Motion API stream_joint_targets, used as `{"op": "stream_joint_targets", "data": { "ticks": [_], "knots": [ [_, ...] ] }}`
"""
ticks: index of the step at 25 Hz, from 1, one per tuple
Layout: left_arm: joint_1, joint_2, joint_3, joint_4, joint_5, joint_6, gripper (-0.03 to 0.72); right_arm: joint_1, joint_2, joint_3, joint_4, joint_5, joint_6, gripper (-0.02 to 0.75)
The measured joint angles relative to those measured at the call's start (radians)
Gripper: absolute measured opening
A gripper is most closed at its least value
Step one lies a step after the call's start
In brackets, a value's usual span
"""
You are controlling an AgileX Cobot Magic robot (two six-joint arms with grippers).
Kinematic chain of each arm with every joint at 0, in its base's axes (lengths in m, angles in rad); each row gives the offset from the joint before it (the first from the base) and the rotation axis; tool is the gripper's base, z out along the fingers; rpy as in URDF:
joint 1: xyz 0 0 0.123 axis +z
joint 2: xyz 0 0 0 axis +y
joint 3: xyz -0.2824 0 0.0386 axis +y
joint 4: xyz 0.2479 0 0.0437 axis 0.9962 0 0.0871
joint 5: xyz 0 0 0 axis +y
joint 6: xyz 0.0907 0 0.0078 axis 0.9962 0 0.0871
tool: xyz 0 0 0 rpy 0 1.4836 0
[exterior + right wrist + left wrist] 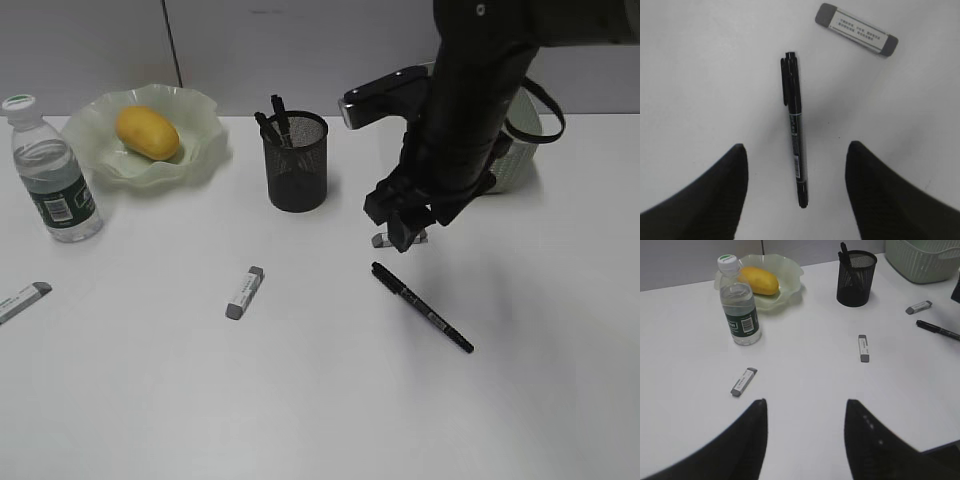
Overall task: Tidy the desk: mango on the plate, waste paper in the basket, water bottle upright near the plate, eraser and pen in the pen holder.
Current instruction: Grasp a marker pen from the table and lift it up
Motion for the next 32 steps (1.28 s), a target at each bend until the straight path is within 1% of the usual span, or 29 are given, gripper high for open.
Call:
{"op": "stream_joint_targets", "data": {
  "ticks": [7,12,17,27,29,32],
  "knots": [
    [0.000,0.000,0.000,0.000,0.000,-0.001,0.382,0.000,0.137,-0.062,0.017,0.004,0.007,0.487],
    [0.000,0.000,0.000,0.000,0.000,-0.001,0.382,0.000,0.199,-0.062,0.041,-0.018,0.008,0.445],
    [0.000,0.000,0.000,0.000,0.000,-0.001,0.382,0.000,0.236,-0.062,0.041,-0.060,0.008,0.437],
    [0.000,0.000,0.000,0.000,0.000,-0.001,0.382,0.000,0.292,-0.072,0.050,-0.067,0.008,0.374],
    [0.000,0.000,0.000,0.000,0.000,-0.001,0.382,0.000,0.292,-0.072,0.050,-0.070,0.008,0.331],
    [0.000,0.000,0.000,0.000,0.000,-0.001,0.382,0.000,0.292,-0.073,0.050,-0.072,0.008,0.218]
  ]
}}
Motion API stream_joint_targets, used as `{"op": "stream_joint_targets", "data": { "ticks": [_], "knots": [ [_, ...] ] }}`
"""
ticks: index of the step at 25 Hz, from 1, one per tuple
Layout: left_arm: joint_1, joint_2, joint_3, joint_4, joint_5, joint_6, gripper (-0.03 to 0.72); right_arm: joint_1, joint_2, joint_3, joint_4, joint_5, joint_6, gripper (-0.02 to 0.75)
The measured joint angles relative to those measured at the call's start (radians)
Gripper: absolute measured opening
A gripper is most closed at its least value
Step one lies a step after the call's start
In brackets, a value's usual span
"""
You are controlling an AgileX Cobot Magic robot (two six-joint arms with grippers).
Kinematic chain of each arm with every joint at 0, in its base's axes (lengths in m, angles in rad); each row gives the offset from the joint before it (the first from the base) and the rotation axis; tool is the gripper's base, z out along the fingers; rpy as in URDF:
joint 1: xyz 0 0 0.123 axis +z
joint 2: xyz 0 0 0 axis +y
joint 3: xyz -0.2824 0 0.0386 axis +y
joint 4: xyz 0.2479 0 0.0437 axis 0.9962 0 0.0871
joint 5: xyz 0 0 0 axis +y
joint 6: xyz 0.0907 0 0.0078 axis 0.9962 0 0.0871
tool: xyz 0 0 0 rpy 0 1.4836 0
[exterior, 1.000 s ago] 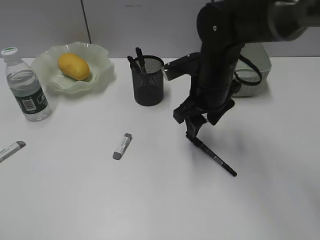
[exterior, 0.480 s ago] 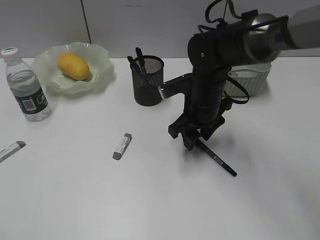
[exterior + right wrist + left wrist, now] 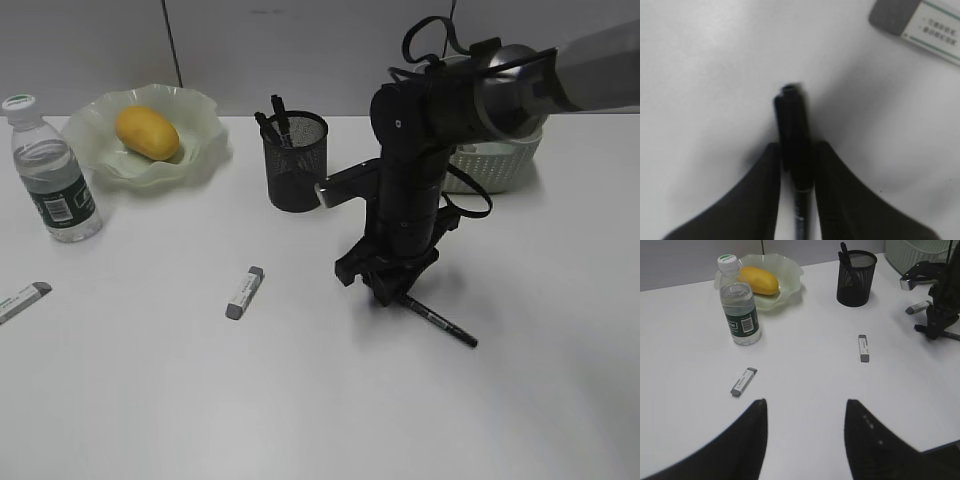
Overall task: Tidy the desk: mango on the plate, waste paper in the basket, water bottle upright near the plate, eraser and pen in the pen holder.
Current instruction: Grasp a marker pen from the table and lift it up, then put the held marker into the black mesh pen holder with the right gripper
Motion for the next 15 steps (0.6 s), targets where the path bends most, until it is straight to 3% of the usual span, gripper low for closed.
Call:
{"op": "stream_joint_targets", "data": {
  "ticks": [3,11,15],
  "knots": [
    [0.000,0.000,0.000,0.000,0.000,0.000,0.382,0.000,0.000,-0.002,-0.003,0.001,0.000,0.146],
    [0.000,0.000,0.000,0.000,0.000,0.000,0.382,0.000,-0.028,-0.092,-0.017,0.059,0.000,0.143],
    [0.000,0.000,0.000,0.000,0.000,0.000,0.382,0.000,-0.110,-0.178,-0.009,0.010,0.000,0.143]
  ]
}}
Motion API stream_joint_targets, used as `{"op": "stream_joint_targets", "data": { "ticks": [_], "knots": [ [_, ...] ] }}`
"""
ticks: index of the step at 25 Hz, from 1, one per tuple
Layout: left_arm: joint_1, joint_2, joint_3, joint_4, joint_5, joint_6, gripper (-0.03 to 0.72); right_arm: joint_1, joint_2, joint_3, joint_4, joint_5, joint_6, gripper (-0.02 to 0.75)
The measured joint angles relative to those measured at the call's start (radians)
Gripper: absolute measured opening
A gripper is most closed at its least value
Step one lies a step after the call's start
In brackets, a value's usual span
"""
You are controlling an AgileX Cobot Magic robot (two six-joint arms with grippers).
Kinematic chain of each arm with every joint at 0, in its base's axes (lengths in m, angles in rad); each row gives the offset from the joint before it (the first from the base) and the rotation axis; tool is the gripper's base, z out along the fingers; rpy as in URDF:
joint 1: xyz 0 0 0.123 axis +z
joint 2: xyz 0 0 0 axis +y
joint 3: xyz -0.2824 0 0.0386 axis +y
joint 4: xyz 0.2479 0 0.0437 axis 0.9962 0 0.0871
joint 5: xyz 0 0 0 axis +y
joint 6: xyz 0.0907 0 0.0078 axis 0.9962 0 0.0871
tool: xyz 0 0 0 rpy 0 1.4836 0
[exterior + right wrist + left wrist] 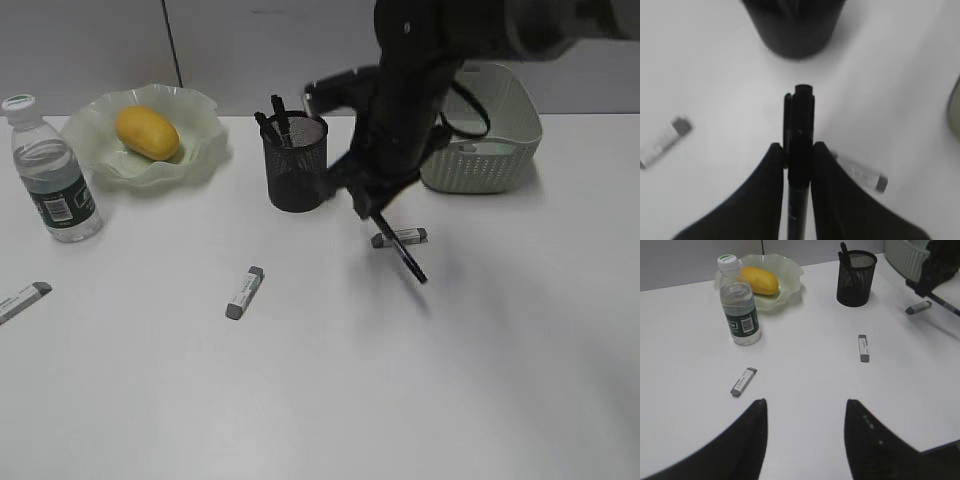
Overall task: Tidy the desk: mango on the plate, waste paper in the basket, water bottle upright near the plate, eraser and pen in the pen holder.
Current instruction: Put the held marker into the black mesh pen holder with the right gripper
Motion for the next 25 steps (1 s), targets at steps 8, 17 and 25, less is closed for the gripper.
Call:
{"op": "stream_joint_targets", "data": {
  "ticks": [8,17,25],
  "knots": [
    [0.000,0.000,0.000,0.000,0.000,0.000,0.382,0.000,-0.089,-0.067,0.050,-0.409,0.000,0.142],
    [0.000,0.000,0.000,0.000,0.000,0.000,0.382,0.000,-0.020,-0.067,0.057,-0.769,0.000,0.142],
    [0.000,0.000,0.000,0.000,0.000,0.000,0.382,0.000,0.089,-0.067,0.065,-0.911,0.000,0.142]
  ]
}}
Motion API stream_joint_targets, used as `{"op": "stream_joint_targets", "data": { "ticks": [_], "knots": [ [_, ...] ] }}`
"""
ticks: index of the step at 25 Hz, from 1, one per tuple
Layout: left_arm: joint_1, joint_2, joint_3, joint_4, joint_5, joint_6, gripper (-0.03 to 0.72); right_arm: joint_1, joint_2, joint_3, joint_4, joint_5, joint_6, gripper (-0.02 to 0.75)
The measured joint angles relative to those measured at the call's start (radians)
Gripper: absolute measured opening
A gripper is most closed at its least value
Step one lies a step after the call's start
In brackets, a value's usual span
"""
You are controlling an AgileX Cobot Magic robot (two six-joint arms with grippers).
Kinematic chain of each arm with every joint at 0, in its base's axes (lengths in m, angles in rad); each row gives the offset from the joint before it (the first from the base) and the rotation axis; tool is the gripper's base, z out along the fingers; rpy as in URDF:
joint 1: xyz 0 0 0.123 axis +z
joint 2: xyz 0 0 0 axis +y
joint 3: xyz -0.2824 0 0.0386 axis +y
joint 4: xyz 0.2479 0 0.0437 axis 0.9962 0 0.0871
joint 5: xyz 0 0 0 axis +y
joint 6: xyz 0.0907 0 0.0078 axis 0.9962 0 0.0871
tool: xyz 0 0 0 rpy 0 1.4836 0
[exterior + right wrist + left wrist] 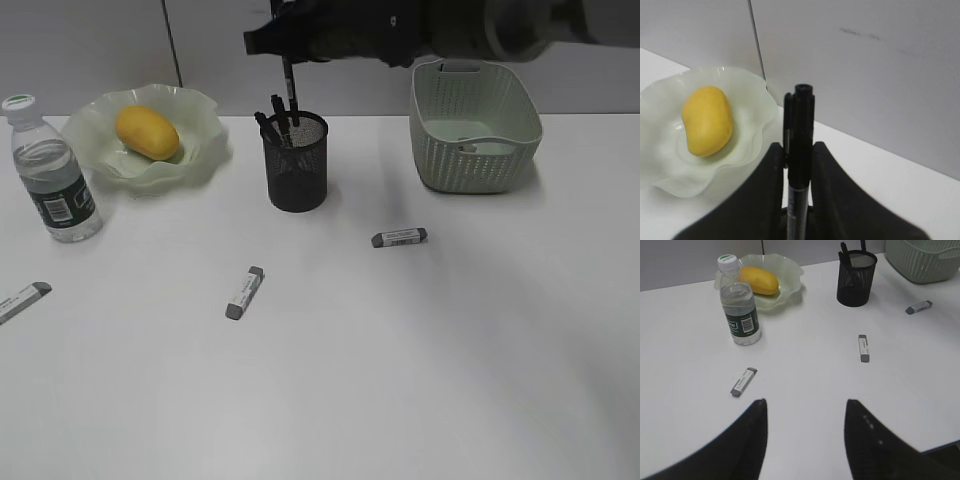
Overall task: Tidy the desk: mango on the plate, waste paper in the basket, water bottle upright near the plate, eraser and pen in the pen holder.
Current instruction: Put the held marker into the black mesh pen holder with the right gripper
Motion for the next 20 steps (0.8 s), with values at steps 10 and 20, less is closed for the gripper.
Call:
{"op": "stream_joint_targets", "data": {
  "ticks": [10,20],
  "knots": [
    [0.000,0.000,0.000,0.000,0.000,0.000,0.382,0.000,0.048,0.003,-0.004,0.030,0.000,0.376],
    [0.000,0.000,0.000,0.000,0.000,0.000,0.382,0.000,-0.087,0.002,-0.012,0.284,0.000,0.501]
  ]
}}
